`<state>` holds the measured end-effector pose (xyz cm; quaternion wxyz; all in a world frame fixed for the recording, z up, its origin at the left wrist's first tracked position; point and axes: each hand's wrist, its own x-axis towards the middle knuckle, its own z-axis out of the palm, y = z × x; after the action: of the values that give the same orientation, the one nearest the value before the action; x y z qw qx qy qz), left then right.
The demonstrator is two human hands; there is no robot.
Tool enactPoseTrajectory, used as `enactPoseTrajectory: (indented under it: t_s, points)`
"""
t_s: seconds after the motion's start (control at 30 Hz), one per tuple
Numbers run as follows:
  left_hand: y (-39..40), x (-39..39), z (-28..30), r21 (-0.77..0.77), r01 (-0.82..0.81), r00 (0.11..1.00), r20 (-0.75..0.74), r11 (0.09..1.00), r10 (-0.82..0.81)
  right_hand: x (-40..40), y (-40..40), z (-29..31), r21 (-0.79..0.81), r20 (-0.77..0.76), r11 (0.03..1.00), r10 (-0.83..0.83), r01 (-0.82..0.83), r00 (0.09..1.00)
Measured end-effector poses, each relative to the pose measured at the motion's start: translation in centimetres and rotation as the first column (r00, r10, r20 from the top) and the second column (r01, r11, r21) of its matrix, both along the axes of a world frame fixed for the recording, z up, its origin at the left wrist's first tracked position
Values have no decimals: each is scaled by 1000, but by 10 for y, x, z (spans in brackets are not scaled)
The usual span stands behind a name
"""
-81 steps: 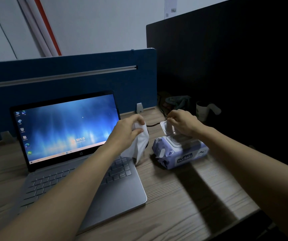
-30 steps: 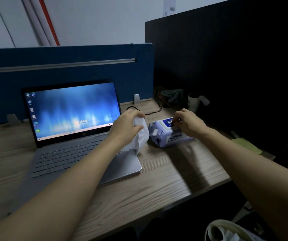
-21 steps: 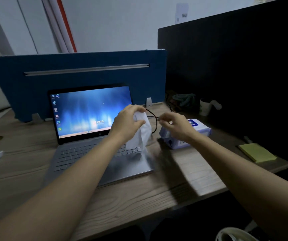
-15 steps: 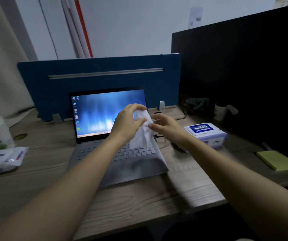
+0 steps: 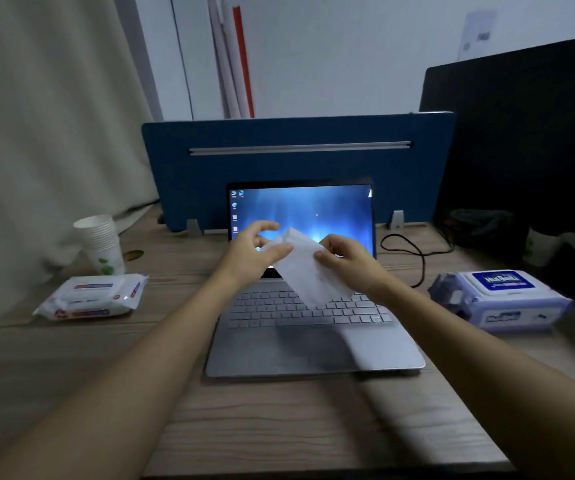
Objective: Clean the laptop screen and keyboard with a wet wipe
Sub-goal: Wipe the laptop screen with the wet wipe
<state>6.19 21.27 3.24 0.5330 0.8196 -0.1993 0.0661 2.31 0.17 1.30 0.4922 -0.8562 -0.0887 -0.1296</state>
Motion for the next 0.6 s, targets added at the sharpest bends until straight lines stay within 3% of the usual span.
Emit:
enactPoseTrajectory:
  t_s: [0.1,0.33,0.6]
  points:
    - [10,11,-4,18,21,1000,-9,1000,-21,11,13,7,-106,8,993,44,-43,999]
    - [28,34,-19,7,28,999,22,1000,-28,35,33,7,-174,-57,982,63,-72,996]
    - [45,61,-27,-46,-46,999,-24,998,45,63,31,3,0,-113,999,48,-48,992]
